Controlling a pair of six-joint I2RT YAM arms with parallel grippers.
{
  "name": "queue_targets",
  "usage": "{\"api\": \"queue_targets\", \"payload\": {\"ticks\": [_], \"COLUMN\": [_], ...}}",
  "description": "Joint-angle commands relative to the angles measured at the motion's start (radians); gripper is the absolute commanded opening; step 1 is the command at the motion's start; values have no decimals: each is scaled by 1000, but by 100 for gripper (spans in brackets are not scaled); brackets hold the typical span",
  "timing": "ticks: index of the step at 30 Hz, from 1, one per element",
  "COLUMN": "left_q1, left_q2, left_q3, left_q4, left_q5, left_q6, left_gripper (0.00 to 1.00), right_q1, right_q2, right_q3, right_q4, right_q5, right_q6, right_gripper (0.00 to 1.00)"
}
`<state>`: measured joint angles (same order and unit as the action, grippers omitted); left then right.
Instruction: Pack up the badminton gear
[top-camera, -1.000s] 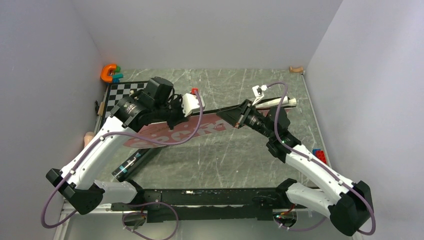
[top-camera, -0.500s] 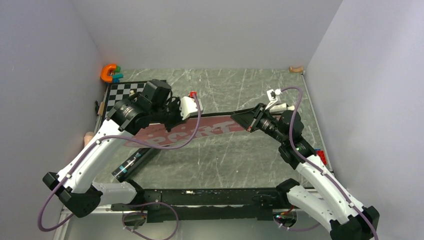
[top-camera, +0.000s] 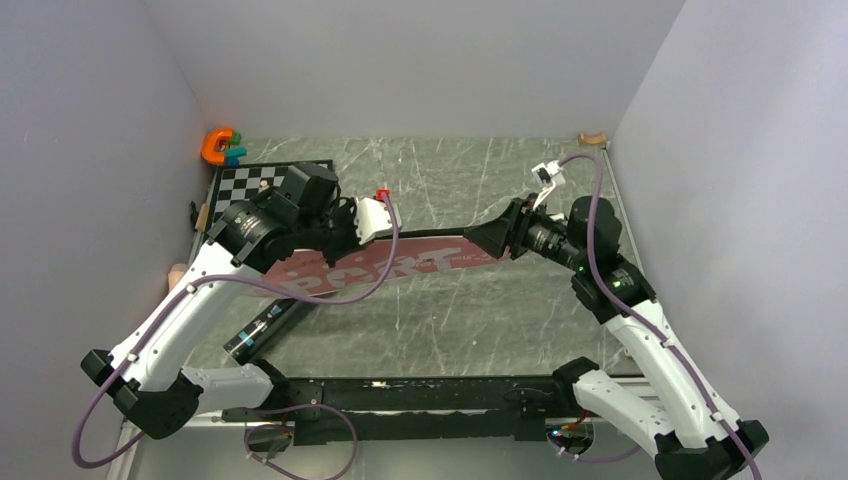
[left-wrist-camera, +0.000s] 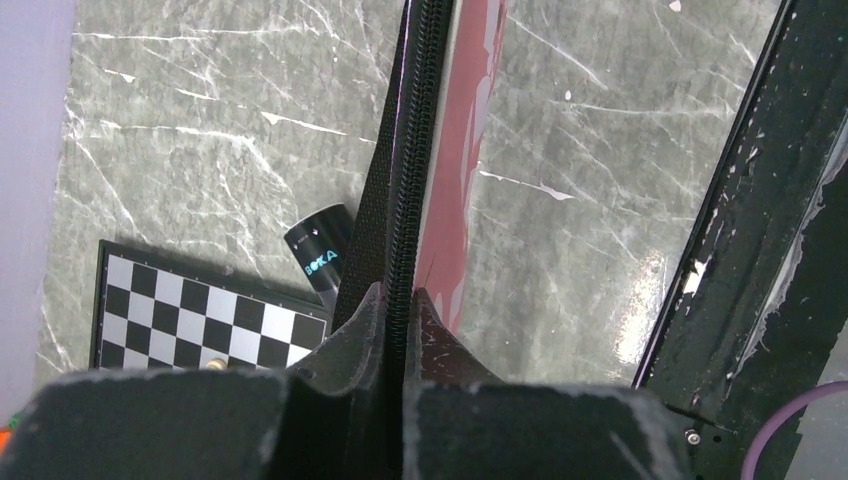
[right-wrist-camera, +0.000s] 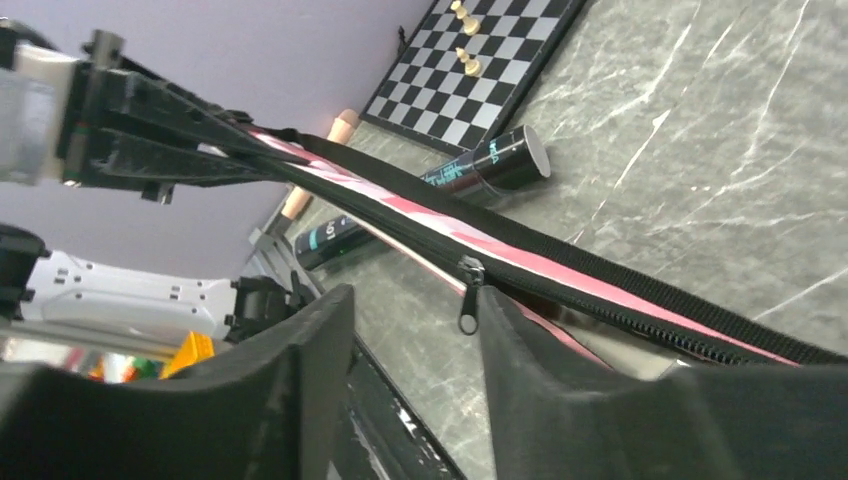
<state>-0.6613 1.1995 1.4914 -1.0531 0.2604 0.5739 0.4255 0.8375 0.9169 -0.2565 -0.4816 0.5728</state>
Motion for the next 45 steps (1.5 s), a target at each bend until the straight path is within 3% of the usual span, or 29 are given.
{"api": "queue_targets", "payload": {"ticks": [1, 9, 12, 17, 23, 33, 39, 42, 45], "left_q1": [-1, -1, 0, -1, 0, 0, -1, 0, -1], "left_q2": [-45, -62, -74, -97, -95, -97, -104, -114, -125], "left_q3": [20, 13, 4, -20, -23, -1, -2, -7, -11], "left_q4": [82, 45, 14, -11, -27, -42, -50, -44, -25], "left_q5": [33, 77, 114, 132, 120, 100, 102, 107, 106], "left_q6": [27, 86, 145, 234, 255, 239, 225, 222, 203], "left_gripper": [0, 0, 0, 0, 0, 0, 0, 0, 0], "right_q1": [-5, 16, 105, 367, 418, 432, 446, 454, 470], "right_q2": [3, 65, 110, 178, 192, 164, 170, 175, 158], "right_q3": [178, 268, 282, 311, 292, 201, 184, 196, 204], "right_q4": [-172, -255, -286, -339, -348, -372, -364, -368, -349], "right_q5": [-40, -7, -2, 174, 168, 162, 191, 223, 272], "right_q6": [-179, -432, -559, -749, -784, -766, -761, -764, -769], "right_gripper": [58, 88, 90, 91, 86, 60, 30, 3, 0]}}
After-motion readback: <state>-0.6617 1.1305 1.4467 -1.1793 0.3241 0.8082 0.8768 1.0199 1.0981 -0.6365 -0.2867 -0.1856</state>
